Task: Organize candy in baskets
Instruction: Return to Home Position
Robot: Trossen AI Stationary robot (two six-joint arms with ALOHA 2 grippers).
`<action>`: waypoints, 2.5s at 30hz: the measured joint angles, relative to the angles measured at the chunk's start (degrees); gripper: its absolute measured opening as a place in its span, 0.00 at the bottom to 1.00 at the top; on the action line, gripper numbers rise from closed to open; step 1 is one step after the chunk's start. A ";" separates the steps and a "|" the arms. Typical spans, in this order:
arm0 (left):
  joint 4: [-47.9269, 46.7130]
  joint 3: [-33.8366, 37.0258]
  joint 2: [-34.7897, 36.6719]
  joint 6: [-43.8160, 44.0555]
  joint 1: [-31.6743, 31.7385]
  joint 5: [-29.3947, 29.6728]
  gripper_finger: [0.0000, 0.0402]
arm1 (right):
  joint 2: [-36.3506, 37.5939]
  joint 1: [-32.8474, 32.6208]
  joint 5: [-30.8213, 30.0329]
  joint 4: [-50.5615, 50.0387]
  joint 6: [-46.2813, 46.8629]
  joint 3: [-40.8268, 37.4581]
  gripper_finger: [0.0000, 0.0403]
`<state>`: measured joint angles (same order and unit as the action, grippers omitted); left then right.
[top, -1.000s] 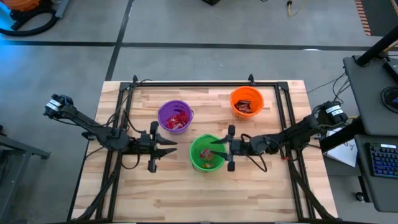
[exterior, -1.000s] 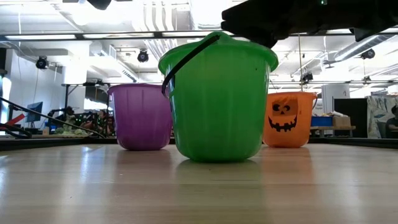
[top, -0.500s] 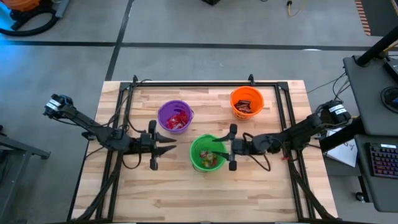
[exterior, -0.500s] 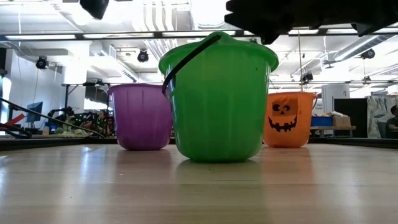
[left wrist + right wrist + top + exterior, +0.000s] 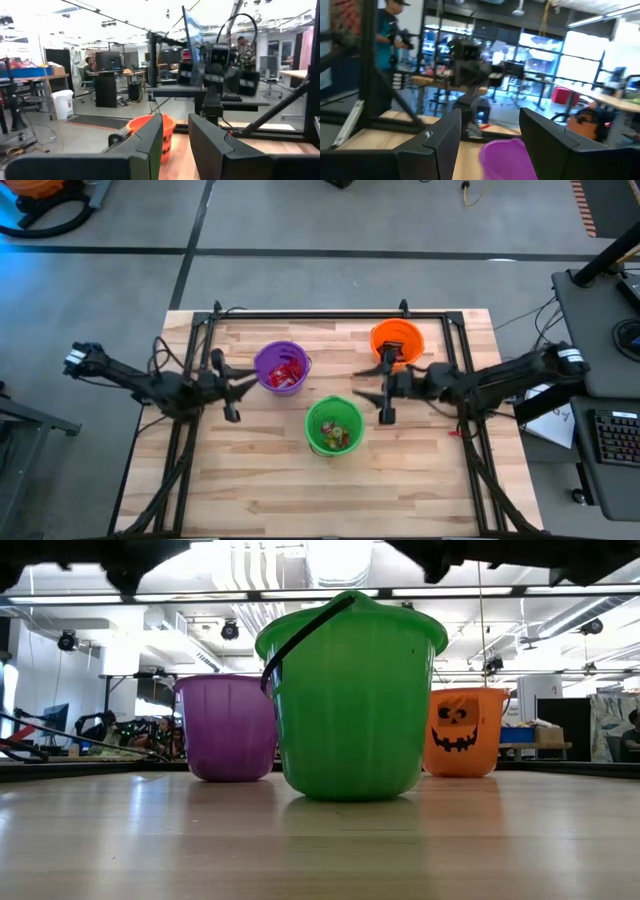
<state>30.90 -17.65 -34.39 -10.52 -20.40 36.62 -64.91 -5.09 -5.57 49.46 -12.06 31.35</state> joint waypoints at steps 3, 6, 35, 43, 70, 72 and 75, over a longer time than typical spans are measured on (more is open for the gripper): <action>-4.43 3.38 7.78 0.91 0.22 -0.17 0.19 | 5.89 1.61 1.33 -4.19 -0.29 -1.30 0.48; -5.47 7.25 15.27 1.49 0.22 -0.49 0.19 | 12.14 1.71 1.54 -8.05 -0.30 -3.77 0.48; -21.27 16.94 34.42 8.78 0.28 -0.76 0.19 | 53.56 1.76 -3.73 -11.05 5.00 -30.58 0.47; -26.36 17.05 33.71 13.92 0.28 -4.43 0.19 | 60.87 1.76 -0.95 -25.68 1.08 -30.58 0.47; -27.30 16.49 25.93 14.41 0.28 -3.62 0.19 | 61.26 1.75 -6.47 -42.01 20.63 -30.66 0.47; -27.32 16.49 25.50 14.05 0.28 -3.62 0.19 | 60.94 1.76 -6.48 -43.03 23.25 -30.66 0.47; -27.33 16.47 24.89 14.05 0.28 -3.62 0.19 | 60.28 1.76 -6.47 -43.57 25.14 -30.66 0.47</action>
<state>3.57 -1.18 -9.49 3.53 -20.12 32.99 -4.63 -3.33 -12.03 5.89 13.08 0.69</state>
